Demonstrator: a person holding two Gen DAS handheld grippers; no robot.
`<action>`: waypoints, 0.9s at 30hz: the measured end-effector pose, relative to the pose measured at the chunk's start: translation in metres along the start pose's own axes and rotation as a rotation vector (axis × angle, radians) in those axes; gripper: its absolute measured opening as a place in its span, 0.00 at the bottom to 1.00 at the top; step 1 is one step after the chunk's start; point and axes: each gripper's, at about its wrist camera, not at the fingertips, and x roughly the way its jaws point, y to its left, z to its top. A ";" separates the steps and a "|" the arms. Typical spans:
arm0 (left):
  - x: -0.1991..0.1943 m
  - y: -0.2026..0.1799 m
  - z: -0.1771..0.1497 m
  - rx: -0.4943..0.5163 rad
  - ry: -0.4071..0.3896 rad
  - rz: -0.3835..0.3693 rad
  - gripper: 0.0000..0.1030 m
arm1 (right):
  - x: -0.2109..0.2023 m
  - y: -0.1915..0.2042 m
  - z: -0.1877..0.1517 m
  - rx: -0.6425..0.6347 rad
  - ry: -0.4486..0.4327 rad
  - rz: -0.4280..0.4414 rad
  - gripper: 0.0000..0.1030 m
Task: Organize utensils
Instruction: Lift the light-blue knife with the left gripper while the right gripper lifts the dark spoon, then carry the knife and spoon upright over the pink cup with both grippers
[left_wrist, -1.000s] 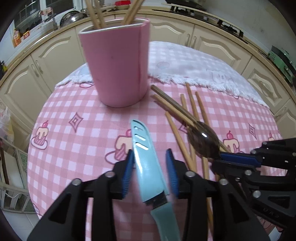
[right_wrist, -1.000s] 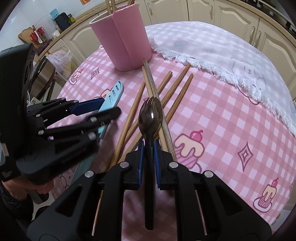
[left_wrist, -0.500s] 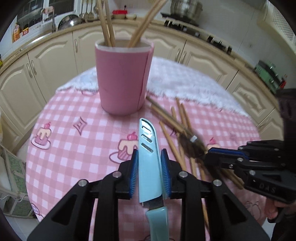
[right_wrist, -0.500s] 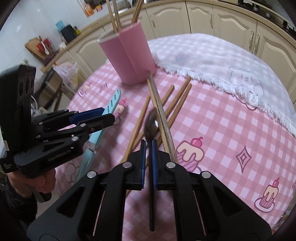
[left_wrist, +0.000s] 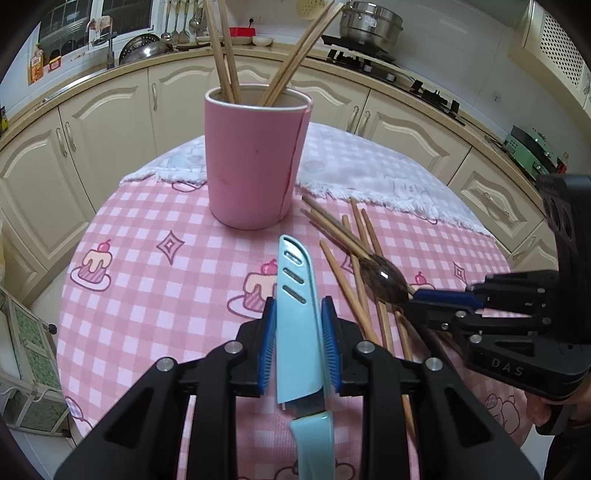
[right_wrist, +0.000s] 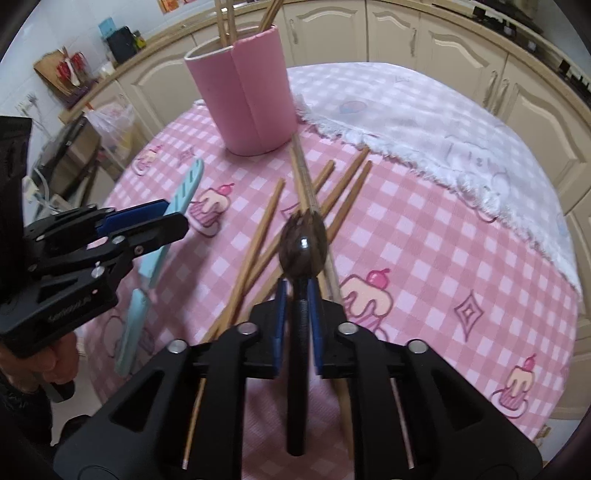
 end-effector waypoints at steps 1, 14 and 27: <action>0.001 -0.001 0.000 0.002 0.002 -0.003 0.23 | 0.001 0.000 0.000 -0.001 0.000 0.000 0.30; 0.005 0.000 -0.001 -0.003 0.012 -0.012 0.23 | 0.027 0.017 0.019 -0.113 0.029 -0.102 0.30; -0.011 0.006 0.006 -0.027 -0.060 -0.007 0.23 | -0.015 -0.016 0.007 0.028 -0.157 0.067 0.29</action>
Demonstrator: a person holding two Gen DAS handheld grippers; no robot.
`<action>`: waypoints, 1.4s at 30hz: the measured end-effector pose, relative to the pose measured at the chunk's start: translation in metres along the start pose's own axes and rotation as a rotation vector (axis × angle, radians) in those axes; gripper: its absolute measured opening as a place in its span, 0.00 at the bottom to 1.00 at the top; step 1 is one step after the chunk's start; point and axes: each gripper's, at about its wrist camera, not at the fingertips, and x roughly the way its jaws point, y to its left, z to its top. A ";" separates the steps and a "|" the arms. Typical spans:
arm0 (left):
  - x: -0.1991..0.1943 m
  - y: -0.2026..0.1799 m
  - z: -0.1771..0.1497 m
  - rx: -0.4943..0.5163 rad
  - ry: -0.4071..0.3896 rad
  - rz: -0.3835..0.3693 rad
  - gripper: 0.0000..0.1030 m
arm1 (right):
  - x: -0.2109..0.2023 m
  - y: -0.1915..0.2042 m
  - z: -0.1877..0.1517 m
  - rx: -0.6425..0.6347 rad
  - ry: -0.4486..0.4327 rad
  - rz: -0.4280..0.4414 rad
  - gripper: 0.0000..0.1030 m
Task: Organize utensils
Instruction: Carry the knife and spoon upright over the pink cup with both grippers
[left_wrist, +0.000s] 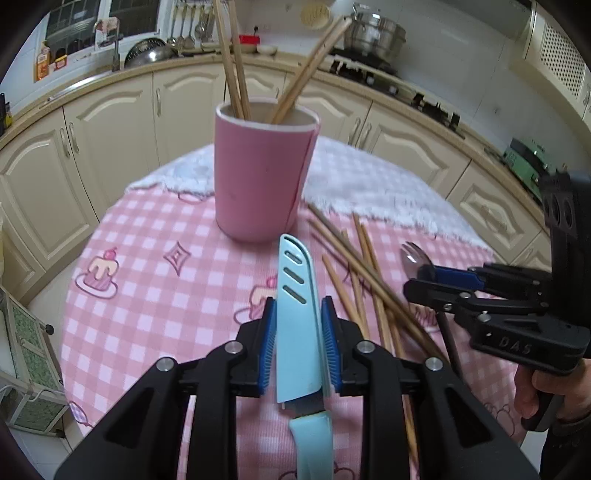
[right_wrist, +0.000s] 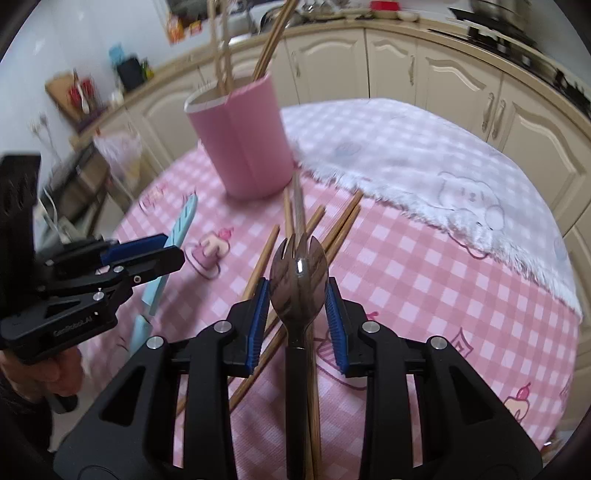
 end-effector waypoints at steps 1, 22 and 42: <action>-0.003 0.000 0.001 -0.003 -0.013 0.000 0.23 | -0.005 -0.004 0.000 0.019 -0.025 0.013 0.29; -0.075 -0.001 0.035 -0.028 -0.315 -0.009 0.22 | -0.056 0.007 0.029 0.019 -0.276 0.119 0.28; -0.142 -0.002 0.135 0.065 -0.562 0.021 0.22 | -0.118 0.034 0.146 -0.067 -0.510 0.253 0.28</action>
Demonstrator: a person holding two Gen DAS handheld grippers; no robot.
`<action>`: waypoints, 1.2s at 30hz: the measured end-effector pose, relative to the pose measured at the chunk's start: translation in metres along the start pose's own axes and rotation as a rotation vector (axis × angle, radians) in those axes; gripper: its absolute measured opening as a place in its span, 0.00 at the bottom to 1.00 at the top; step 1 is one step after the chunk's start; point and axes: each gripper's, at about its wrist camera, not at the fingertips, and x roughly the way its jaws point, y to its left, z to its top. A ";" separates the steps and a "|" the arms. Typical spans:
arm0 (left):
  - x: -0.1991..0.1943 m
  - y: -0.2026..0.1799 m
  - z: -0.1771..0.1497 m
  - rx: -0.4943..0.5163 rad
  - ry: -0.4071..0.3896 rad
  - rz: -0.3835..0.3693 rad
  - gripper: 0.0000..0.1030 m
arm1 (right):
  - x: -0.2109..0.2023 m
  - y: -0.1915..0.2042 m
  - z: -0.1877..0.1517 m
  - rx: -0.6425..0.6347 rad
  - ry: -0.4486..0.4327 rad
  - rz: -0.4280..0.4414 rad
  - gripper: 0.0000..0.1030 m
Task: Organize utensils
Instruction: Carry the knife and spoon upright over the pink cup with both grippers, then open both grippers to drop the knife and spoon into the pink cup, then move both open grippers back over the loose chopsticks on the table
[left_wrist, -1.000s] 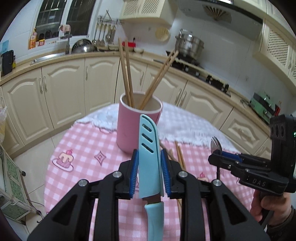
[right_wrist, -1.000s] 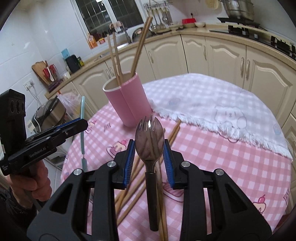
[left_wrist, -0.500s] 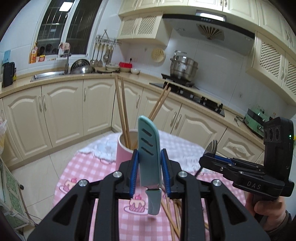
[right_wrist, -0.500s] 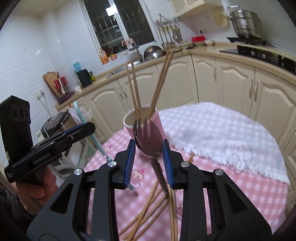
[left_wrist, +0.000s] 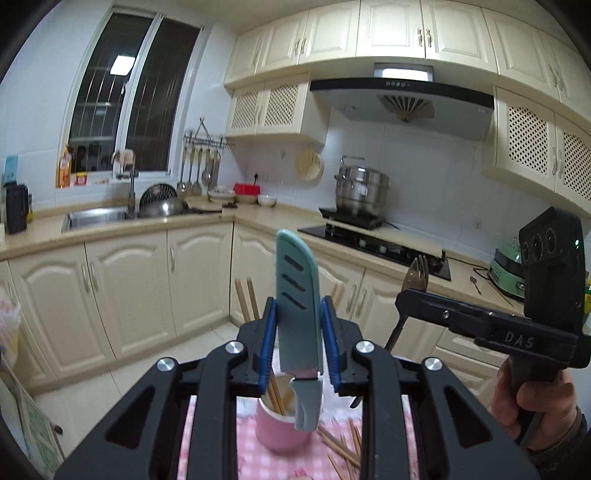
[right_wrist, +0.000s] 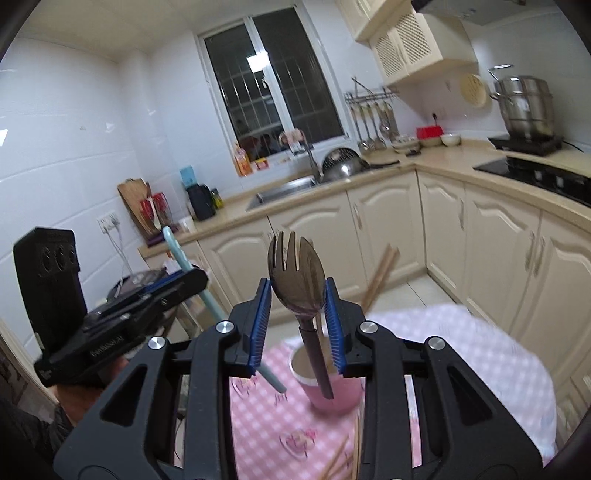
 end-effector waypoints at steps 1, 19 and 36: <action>0.003 0.001 0.003 0.000 -0.003 0.002 0.22 | 0.003 -0.001 0.004 0.001 -0.002 0.005 0.28; 0.084 0.027 -0.030 -0.038 0.164 0.032 0.26 | 0.073 -0.030 -0.013 0.102 0.140 -0.016 0.58; 0.044 0.034 -0.044 -0.102 0.125 0.178 0.91 | 0.018 -0.059 -0.020 0.153 0.050 -0.144 0.88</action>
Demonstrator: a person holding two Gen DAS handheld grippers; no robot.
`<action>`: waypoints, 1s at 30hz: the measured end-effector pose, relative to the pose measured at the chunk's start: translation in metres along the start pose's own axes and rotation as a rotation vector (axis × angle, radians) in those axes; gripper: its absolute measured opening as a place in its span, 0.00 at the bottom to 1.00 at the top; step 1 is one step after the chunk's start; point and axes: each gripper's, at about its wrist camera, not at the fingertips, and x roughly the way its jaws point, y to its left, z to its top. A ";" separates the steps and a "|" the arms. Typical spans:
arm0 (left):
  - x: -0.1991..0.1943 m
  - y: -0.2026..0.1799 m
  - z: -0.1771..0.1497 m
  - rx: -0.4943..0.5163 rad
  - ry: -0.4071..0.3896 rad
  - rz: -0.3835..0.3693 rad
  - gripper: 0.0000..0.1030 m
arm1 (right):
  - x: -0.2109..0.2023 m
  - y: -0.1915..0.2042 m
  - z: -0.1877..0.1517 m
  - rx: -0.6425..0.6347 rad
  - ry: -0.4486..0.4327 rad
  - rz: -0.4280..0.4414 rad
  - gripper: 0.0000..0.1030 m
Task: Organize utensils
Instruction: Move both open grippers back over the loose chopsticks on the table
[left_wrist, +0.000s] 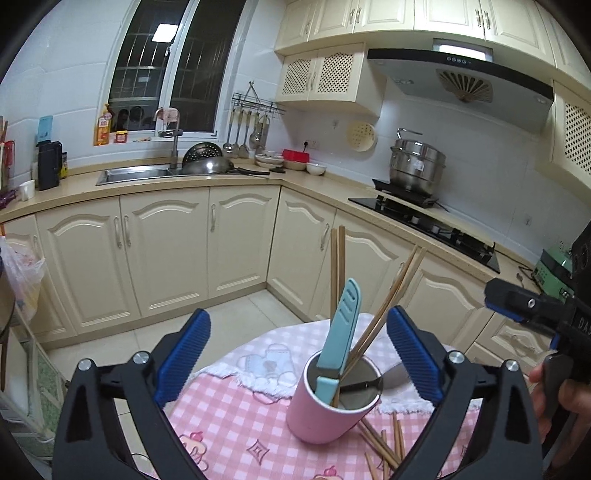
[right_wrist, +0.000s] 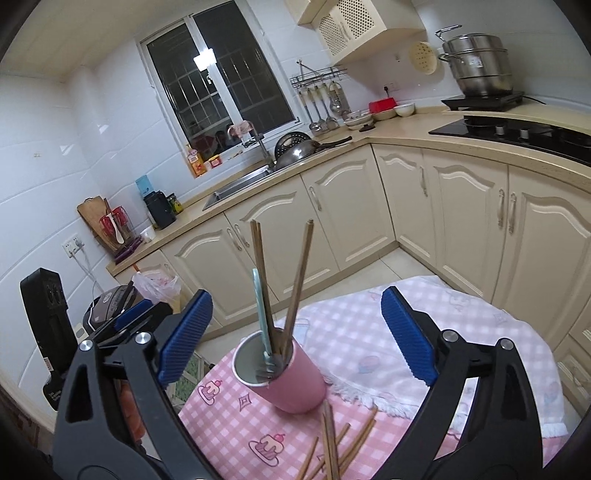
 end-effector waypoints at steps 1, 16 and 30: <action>-0.002 0.000 -0.001 0.002 0.001 0.004 0.91 | -0.001 0.000 0.001 0.000 0.000 -0.004 0.88; -0.029 -0.008 -0.020 0.032 0.046 0.021 0.91 | -0.029 -0.005 -0.012 -0.011 0.041 -0.050 0.88; -0.033 -0.032 -0.053 0.086 0.126 -0.003 0.91 | -0.029 -0.014 -0.046 -0.052 0.177 -0.109 0.88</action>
